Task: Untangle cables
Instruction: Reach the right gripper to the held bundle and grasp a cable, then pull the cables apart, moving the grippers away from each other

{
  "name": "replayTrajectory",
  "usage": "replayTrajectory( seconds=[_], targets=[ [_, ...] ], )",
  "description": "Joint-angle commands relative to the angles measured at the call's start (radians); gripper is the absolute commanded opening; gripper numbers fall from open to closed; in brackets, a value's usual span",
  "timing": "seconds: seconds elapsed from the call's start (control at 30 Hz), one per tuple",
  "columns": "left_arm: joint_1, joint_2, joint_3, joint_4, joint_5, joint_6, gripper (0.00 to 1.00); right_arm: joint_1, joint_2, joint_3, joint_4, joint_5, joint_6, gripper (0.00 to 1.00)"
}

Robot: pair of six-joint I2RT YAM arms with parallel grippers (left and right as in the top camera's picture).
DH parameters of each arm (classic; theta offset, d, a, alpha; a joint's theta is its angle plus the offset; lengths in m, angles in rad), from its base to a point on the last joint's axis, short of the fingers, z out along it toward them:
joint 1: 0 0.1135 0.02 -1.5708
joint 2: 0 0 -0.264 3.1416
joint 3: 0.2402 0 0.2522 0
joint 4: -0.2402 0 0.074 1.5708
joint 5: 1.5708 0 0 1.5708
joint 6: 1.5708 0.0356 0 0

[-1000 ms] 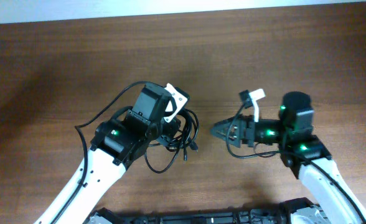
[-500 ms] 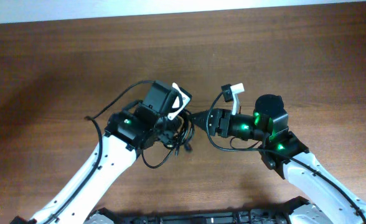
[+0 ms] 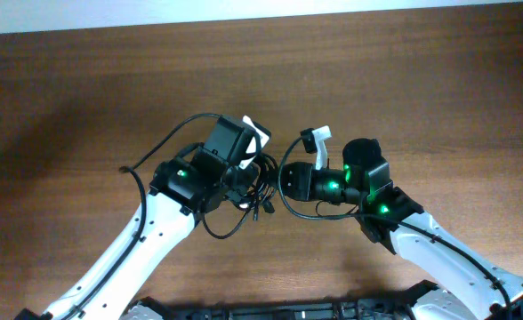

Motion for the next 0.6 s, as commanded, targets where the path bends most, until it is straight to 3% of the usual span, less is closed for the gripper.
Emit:
replayTrajectory(
  seconds=[0.0,0.2,0.33,0.47,0.57],
  targets=[
    [-0.002,-0.009,0.018,0.019,0.018,-0.063,0.0,0.0,0.009,0.014,0.0,0.013,-0.015,0.04],
    [-0.002,-0.136,0.126,0.026,-0.003,-0.093,0.03,-0.044,0.009,0.014,-0.026,-0.061,-0.288,0.04],
    [-0.002,-0.214,0.126,0.027,-0.008,-0.093,0.37,-0.044,0.009,0.014,-0.026,-0.067,-0.365,0.04],
    [-0.002,-0.215,0.126,0.026,-0.008,-0.092,0.48,-0.044,0.009,0.014,-0.026,-0.08,-0.376,0.04],
    [-0.002,-0.214,0.126,-0.004,-0.008,-0.048,0.62,-0.044,0.009,0.014,-0.026,-0.177,-0.477,0.04]
  ],
)
